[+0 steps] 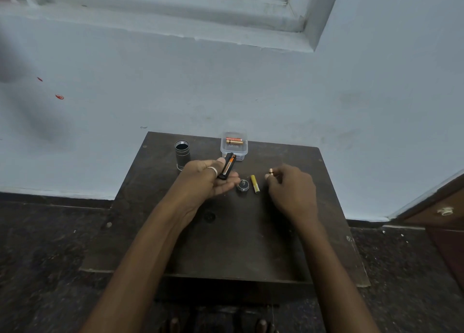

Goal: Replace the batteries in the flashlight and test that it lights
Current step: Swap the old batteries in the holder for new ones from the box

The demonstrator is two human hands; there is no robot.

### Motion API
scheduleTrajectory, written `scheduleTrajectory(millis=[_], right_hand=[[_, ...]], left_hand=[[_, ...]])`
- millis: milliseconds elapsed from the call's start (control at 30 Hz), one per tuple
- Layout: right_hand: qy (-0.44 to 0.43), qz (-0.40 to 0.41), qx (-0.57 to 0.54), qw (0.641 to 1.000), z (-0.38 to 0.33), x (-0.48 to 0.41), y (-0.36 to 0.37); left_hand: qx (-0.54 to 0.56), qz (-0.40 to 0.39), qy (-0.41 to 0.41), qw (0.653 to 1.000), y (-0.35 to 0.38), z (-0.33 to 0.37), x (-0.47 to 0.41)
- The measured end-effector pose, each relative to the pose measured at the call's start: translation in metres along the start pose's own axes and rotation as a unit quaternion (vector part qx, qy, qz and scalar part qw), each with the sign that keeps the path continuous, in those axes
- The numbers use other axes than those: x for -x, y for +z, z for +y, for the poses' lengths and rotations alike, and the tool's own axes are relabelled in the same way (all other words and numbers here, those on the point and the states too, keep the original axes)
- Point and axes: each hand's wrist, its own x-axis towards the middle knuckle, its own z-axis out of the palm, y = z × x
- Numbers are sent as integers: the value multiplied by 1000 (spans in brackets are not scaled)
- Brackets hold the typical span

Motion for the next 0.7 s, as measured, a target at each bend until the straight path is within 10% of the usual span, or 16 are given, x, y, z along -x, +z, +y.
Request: scheduleTrajectory(millis=[700], right_hand=[[-56,-23,-31,998,-8,-3,7]], left_hand=[[-2,1,-19,1000,-1,1,2]])
